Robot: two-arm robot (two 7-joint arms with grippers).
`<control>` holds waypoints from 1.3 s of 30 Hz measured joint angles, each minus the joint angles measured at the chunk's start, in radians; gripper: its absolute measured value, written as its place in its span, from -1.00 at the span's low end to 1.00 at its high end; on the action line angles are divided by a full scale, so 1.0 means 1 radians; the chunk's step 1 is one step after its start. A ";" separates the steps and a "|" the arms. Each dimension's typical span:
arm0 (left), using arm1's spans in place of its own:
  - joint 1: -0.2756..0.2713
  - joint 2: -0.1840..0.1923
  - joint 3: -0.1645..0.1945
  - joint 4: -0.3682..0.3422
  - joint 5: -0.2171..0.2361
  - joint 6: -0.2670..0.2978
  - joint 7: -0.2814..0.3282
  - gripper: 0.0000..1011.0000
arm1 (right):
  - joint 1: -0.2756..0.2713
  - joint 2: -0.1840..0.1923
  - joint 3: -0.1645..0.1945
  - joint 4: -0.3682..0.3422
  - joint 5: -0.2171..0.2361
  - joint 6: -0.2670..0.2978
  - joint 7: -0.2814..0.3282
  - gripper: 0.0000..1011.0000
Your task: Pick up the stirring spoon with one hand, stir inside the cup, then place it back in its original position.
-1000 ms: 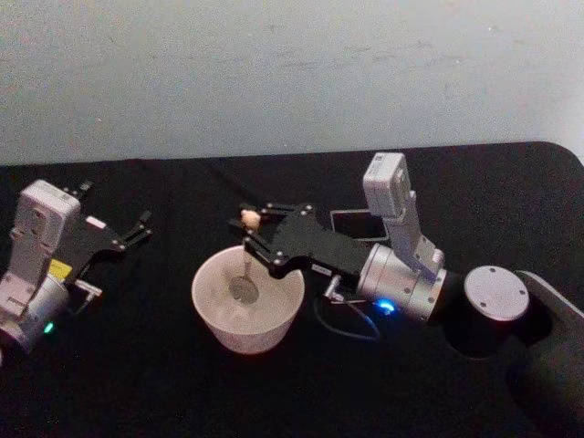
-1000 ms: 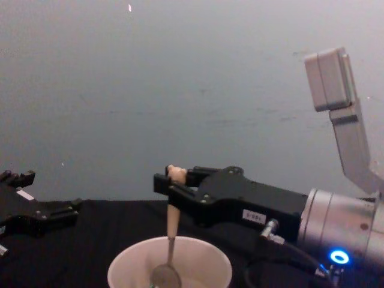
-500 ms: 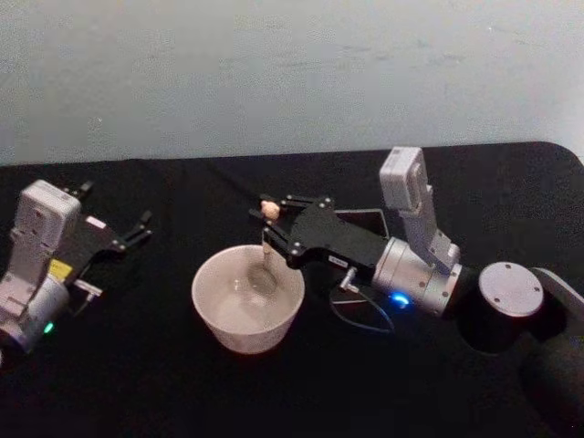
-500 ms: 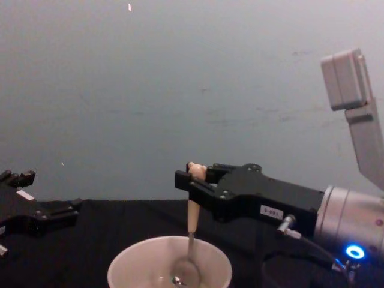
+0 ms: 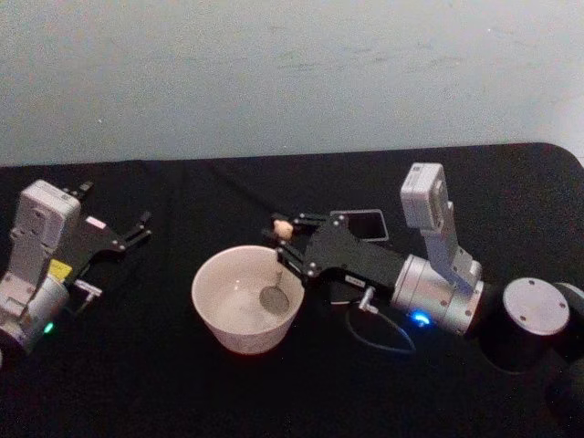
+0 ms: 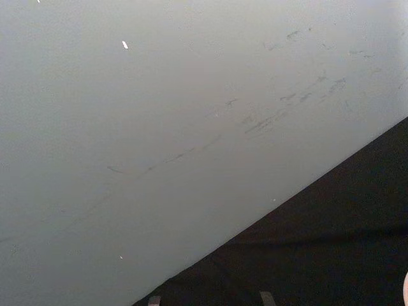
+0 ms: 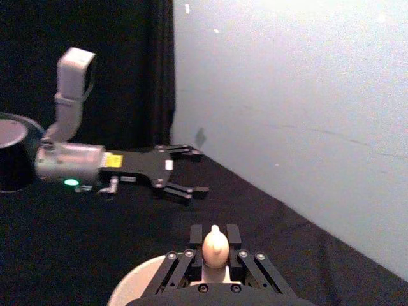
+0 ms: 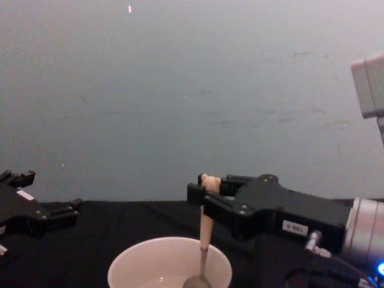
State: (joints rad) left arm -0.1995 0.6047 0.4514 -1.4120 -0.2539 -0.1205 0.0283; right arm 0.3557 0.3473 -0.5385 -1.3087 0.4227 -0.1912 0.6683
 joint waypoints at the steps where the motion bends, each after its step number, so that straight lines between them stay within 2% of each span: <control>1: 0.000 0.000 0.000 0.000 0.000 0.000 0.000 0.98 | -0.008 0.005 -0.004 -0.013 0.004 0.003 0.007 -0.58; 10: 0.000 0.000 0.000 0.000 0.000 0.000 0.000 0.98 | -0.021 0.005 -0.036 -0.050 0.022 0.007 0.040 -0.58; 18: 0.000 0.000 0.000 0.000 0.000 0.000 0.000 0.98 | 0.020 -0.038 -0.063 -0.007 0.013 -0.005 0.031 -0.58; 24: 0.000 0.000 0.000 0.000 0.000 0.000 0.000 0.98 | 0.049 -0.061 -0.062 0.042 -0.002 -0.016 0.008 -0.58; 29: 0.000 0.000 0.000 0.000 0.000 0.000 0.000 0.98 | 0.060 -0.065 -0.046 0.069 -0.010 -0.021 -0.009 -0.58; 39: 0.000 0.000 0.000 0.000 0.000 0.000 0.000 0.98 | 0.050 -0.053 -0.026 0.064 -0.012 -0.020 -0.015 -0.58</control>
State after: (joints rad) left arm -0.1995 0.6047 0.4514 -1.4120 -0.2539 -0.1205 0.0283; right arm 0.4054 0.2946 -0.5650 -1.2447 0.4109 -0.2114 0.6536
